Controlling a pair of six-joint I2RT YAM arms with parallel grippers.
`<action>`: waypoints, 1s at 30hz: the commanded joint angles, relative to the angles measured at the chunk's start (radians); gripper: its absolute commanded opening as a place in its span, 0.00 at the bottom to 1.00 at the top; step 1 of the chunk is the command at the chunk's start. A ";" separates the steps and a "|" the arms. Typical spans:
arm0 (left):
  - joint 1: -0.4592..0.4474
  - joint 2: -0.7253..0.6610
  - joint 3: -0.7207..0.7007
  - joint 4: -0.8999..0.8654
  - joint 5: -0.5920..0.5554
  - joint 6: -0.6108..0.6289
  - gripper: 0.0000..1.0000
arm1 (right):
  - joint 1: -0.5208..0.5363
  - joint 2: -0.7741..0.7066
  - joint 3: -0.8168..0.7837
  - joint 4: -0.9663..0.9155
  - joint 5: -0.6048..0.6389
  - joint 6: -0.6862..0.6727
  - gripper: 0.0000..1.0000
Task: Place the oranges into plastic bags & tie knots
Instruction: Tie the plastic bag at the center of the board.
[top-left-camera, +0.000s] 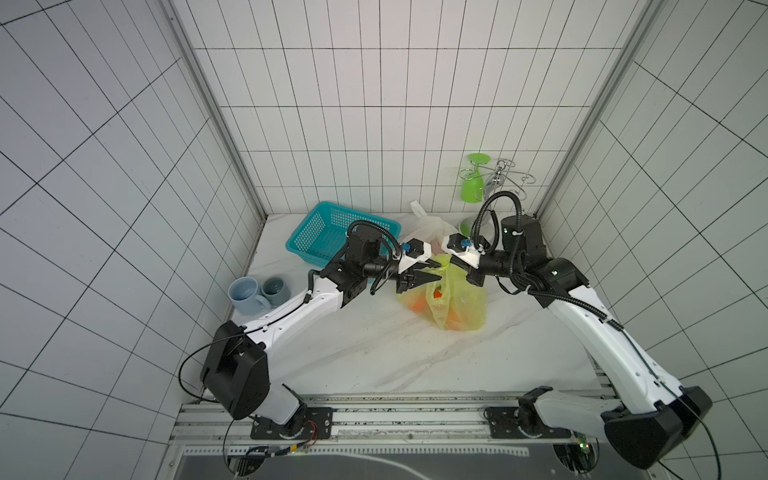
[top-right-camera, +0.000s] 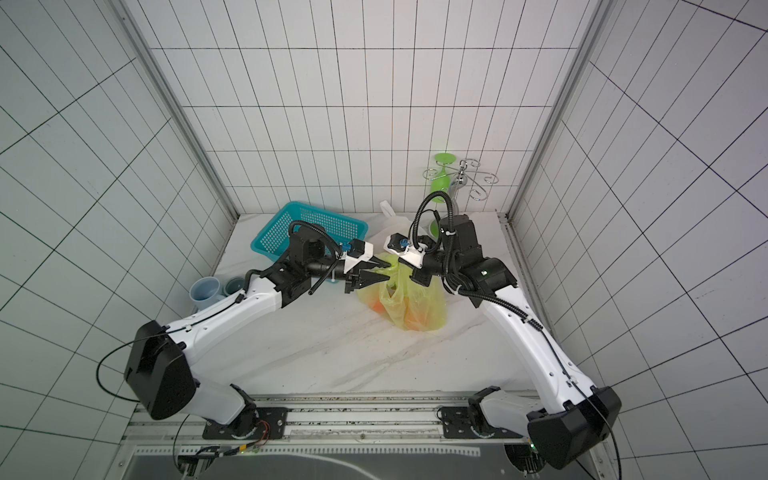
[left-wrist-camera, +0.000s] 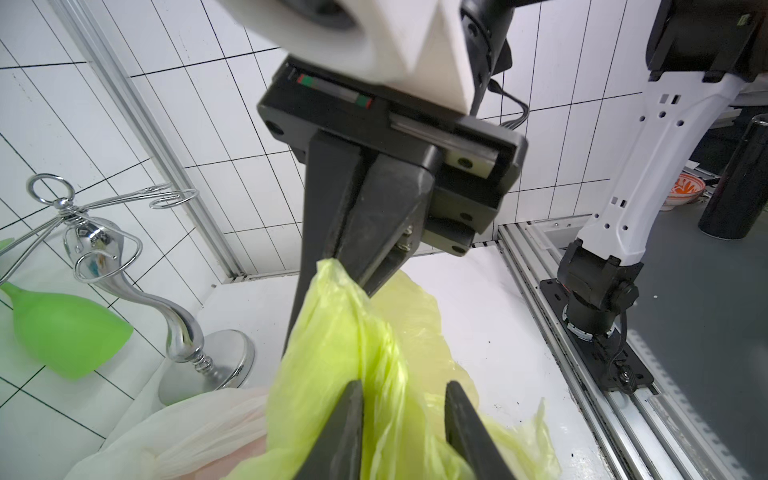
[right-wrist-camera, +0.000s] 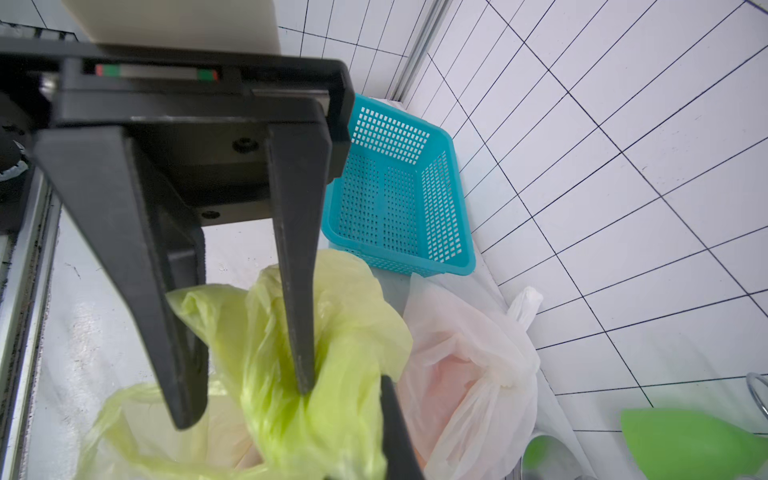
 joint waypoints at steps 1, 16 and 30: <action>0.012 -0.010 -0.034 0.013 -0.015 -0.026 0.37 | 0.024 -0.042 -0.084 0.123 0.038 0.027 0.00; 0.001 0.049 -0.059 -0.055 0.122 -0.034 0.51 | 0.051 -0.119 -0.340 0.519 0.104 -0.037 0.00; -0.093 -0.060 -0.161 0.073 0.089 -0.135 0.53 | -0.108 -0.044 -0.377 0.546 -0.434 -0.097 0.00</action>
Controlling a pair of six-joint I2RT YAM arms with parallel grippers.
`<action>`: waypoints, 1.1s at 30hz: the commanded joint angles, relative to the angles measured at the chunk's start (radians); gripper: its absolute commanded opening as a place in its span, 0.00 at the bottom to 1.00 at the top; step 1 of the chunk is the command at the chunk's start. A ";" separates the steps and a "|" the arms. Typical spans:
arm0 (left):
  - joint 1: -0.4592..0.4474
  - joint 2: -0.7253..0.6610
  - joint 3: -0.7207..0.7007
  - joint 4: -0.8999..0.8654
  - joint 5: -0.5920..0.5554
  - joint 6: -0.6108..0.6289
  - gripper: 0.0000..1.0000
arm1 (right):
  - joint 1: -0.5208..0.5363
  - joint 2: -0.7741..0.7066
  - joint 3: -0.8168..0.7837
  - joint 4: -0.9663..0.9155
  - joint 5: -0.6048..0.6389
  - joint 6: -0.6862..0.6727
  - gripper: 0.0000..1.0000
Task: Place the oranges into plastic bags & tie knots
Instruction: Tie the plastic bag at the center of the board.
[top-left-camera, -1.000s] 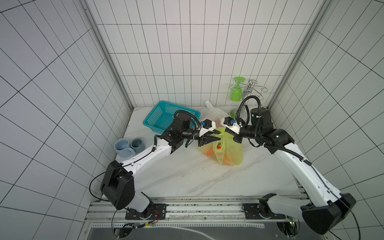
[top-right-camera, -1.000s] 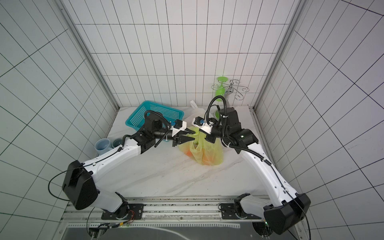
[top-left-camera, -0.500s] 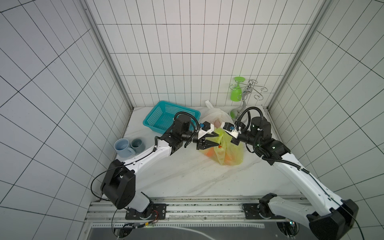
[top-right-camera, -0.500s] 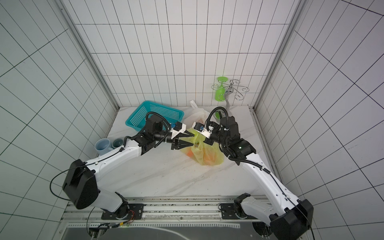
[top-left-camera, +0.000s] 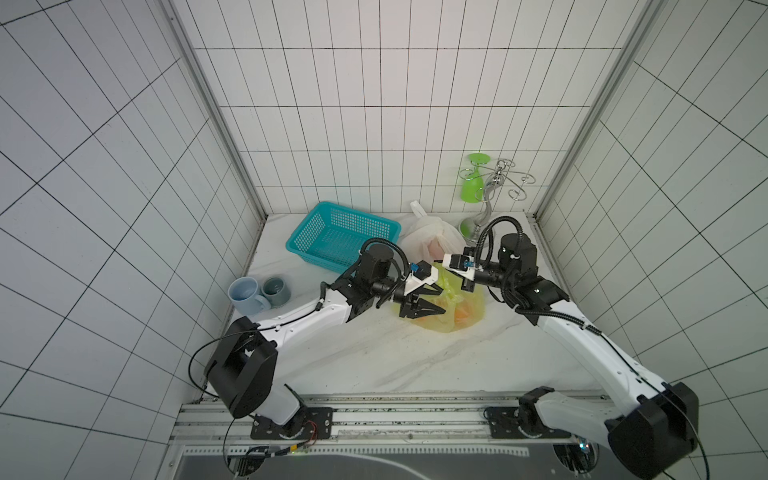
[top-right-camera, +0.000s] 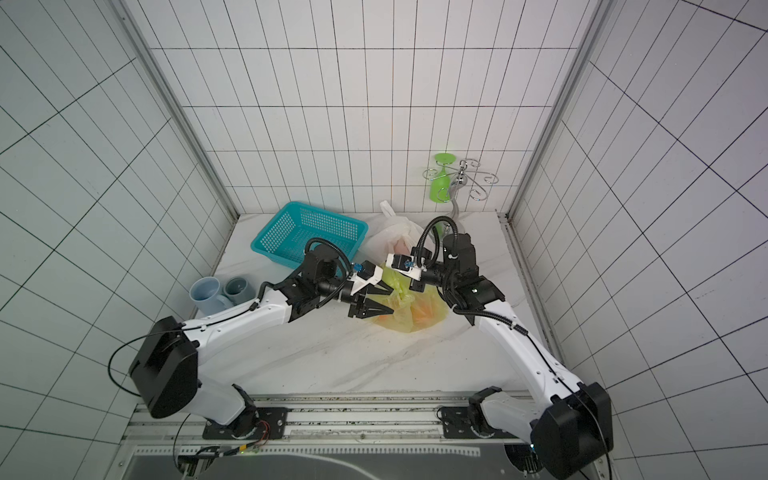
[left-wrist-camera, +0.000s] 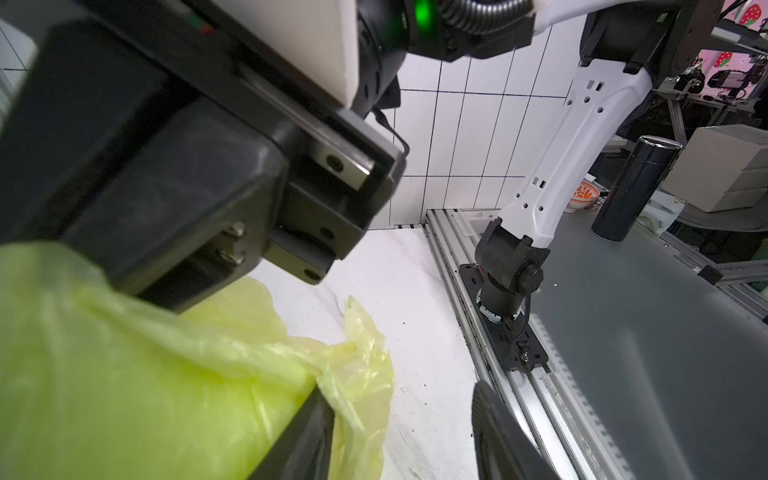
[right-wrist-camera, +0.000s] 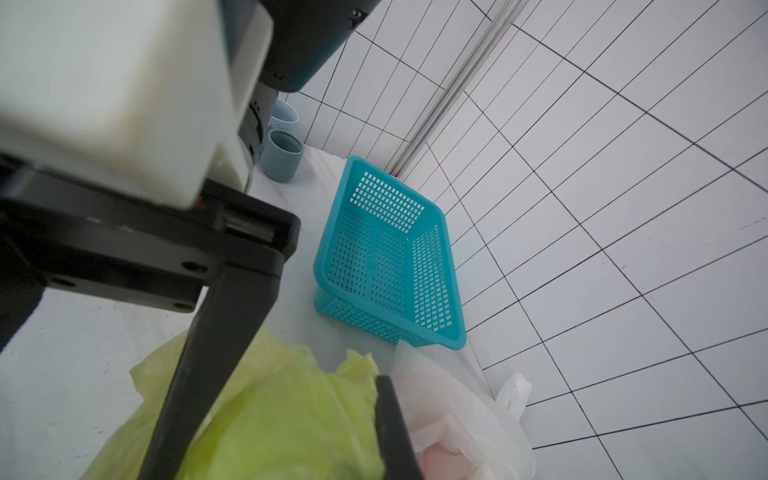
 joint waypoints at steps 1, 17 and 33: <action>0.000 -0.085 -0.013 -0.025 0.001 0.013 0.53 | -0.047 -0.006 -0.056 0.042 -0.195 -0.032 0.00; 0.169 -0.111 -0.121 0.011 -0.032 0.035 0.53 | -0.079 -0.008 -0.032 -0.031 -0.389 0.115 0.00; -0.063 -0.089 -0.191 0.123 -0.101 0.064 0.51 | -0.082 0.003 -0.243 0.444 -0.528 0.594 0.00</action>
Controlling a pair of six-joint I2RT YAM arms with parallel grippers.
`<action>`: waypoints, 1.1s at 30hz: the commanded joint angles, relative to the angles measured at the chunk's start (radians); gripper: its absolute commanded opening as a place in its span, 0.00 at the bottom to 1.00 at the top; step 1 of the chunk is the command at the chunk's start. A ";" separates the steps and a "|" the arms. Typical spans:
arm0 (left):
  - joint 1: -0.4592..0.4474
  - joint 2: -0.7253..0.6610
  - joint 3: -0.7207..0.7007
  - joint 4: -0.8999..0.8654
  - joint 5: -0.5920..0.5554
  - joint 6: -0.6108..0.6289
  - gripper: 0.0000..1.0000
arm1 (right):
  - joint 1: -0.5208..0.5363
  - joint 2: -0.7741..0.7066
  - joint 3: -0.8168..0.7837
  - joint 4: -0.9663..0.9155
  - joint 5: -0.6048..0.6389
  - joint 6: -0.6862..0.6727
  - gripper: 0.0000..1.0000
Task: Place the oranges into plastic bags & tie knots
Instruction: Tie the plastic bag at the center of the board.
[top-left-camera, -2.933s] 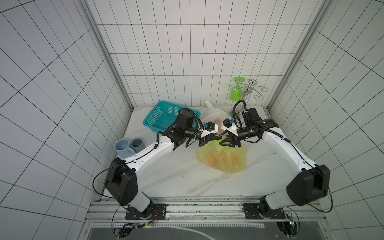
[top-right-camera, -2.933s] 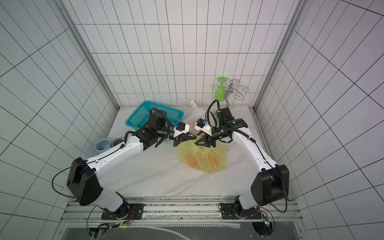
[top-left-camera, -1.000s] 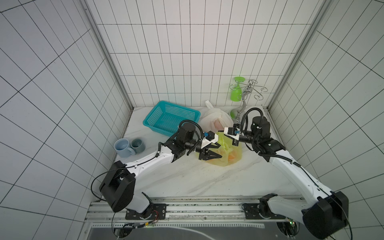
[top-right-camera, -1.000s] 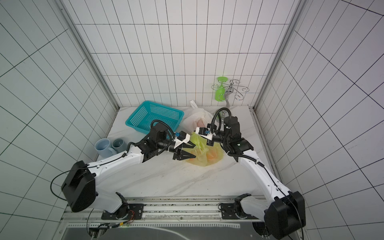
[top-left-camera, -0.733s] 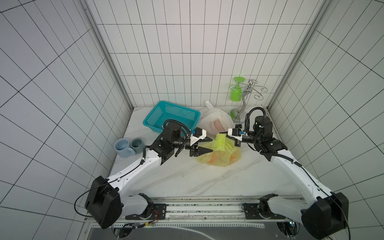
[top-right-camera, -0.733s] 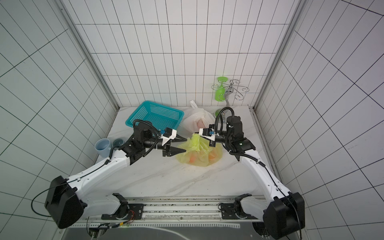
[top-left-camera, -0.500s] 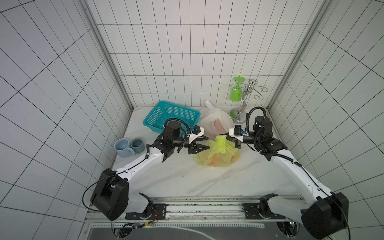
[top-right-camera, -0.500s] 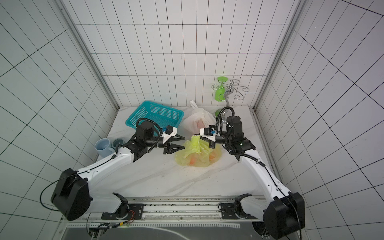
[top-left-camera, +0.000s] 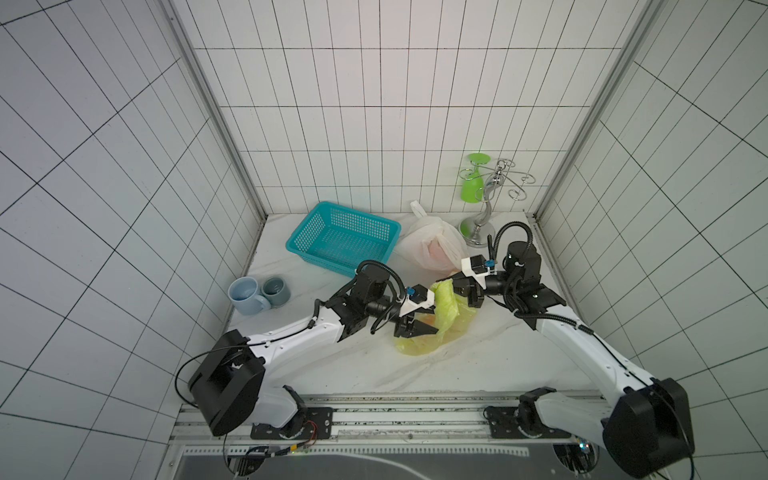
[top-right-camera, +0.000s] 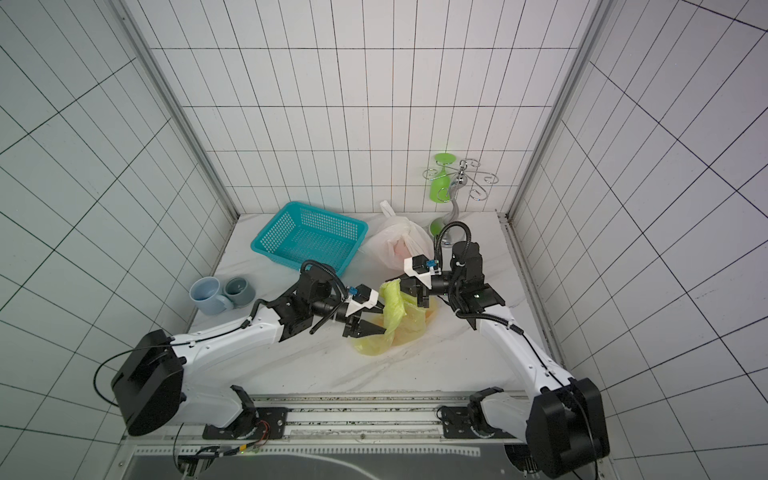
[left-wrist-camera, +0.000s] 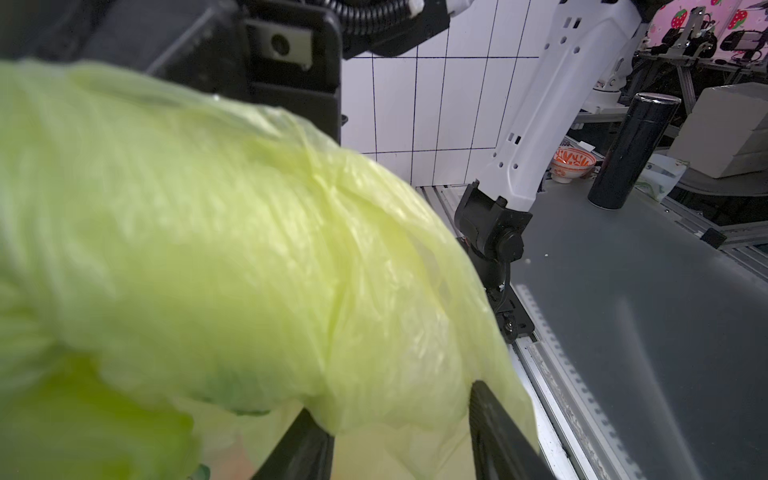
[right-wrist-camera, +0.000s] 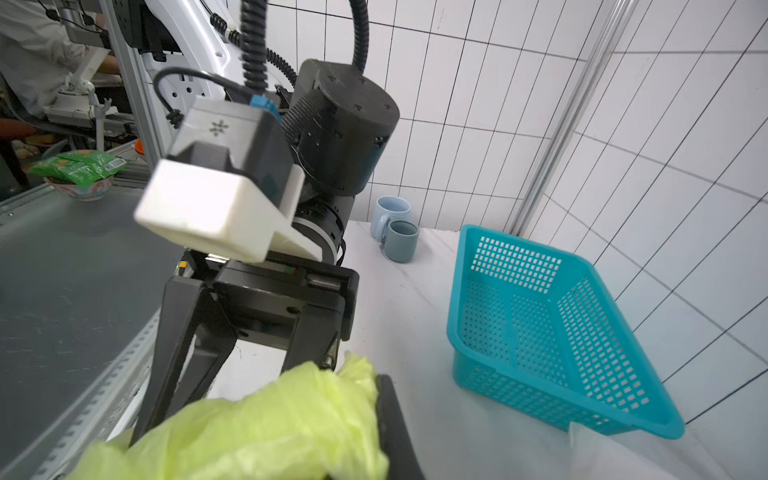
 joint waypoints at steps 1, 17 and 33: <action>0.004 -0.007 -0.011 0.049 -0.033 0.011 0.52 | -0.009 -0.003 -0.084 0.203 -0.059 0.165 0.00; 0.145 -0.086 0.032 -0.062 -0.137 0.164 0.47 | -0.011 -0.007 -0.162 0.479 -0.109 0.403 0.00; 0.045 -0.123 -0.053 0.099 -0.328 0.042 0.48 | -0.009 0.022 -0.190 0.579 -0.099 0.473 0.00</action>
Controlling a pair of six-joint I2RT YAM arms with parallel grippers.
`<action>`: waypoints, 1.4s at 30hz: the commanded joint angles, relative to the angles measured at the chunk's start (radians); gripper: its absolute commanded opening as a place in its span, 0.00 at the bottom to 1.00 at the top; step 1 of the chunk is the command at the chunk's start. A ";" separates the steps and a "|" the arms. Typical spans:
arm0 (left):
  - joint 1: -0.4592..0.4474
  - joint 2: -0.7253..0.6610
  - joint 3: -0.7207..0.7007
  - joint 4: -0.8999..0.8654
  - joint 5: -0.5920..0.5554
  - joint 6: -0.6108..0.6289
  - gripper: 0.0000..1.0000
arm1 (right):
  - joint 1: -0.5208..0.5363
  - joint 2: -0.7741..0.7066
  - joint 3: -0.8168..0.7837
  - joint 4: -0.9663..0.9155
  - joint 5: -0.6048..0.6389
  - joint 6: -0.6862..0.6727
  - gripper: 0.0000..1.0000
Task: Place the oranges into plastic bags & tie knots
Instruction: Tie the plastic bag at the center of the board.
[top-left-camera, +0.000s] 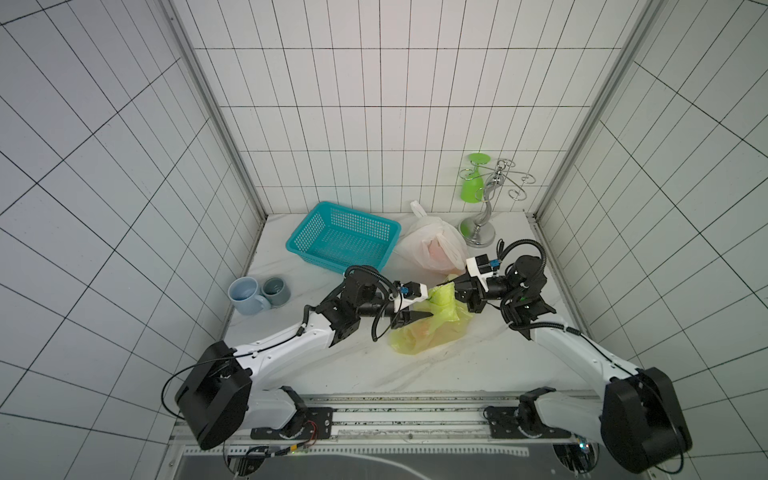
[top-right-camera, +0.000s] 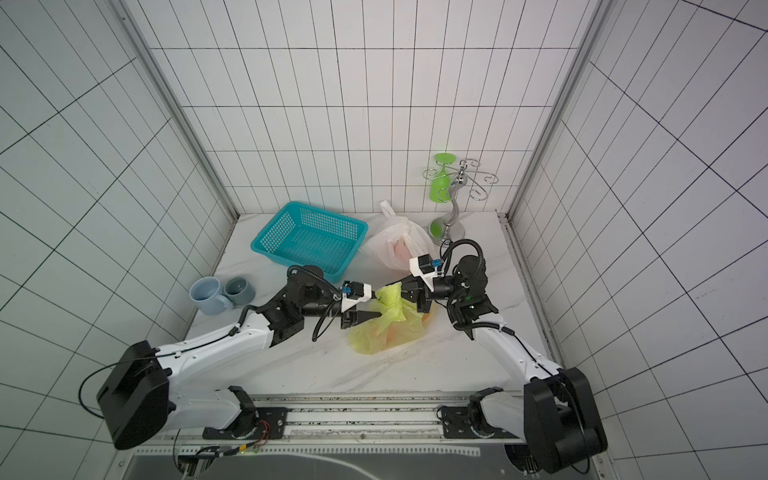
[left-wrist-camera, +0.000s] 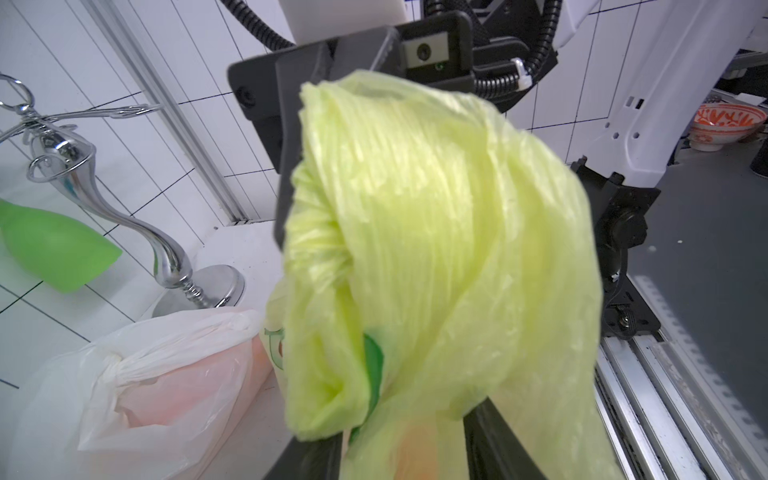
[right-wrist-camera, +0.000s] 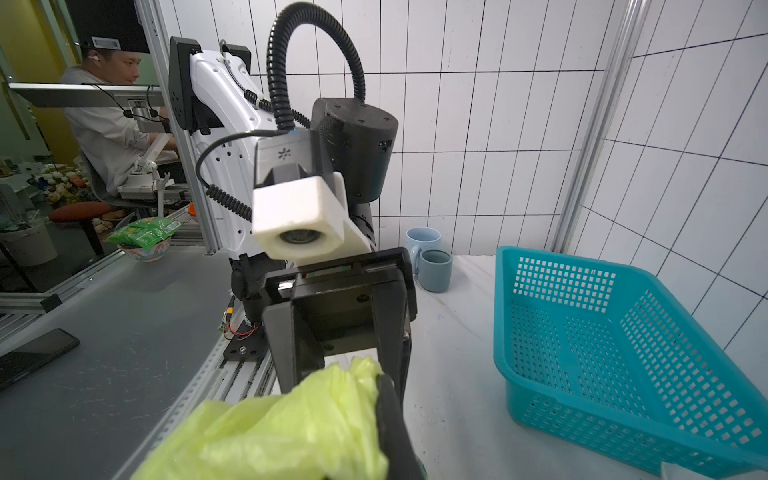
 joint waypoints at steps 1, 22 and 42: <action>0.009 -0.047 -0.001 0.036 -0.072 -0.020 0.49 | -0.009 0.000 -0.047 0.059 -0.022 0.019 0.00; 0.116 0.009 0.071 -0.050 0.105 0.127 0.48 | -0.004 -0.012 -0.033 -0.045 -0.016 -0.064 0.00; 0.023 0.001 0.043 0.054 0.014 0.077 0.21 | -0.002 -0.011 -0.026 -0.067 -0.008 -0.082 0.00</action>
